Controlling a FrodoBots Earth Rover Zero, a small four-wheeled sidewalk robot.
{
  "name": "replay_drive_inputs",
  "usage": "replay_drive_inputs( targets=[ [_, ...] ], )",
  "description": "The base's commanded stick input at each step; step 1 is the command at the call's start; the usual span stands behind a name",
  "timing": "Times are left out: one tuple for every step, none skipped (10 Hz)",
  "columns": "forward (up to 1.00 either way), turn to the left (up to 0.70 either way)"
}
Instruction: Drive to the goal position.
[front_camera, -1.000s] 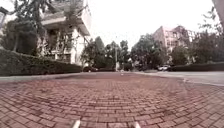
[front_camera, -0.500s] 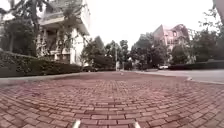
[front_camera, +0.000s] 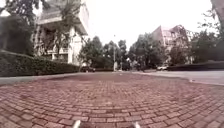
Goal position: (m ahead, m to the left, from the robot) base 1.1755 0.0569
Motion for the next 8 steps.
replay_drive_inputs(
  targets=[
    [0.70,-0.09],
    [0.70,-0.03],
    [0.70,-0.01],
    [0.70,-0.03],
    [0.70,-0.07],
    [0.70,-0.02],
    [0.70,0.00],
    [0.70,0.00]
  ],
)
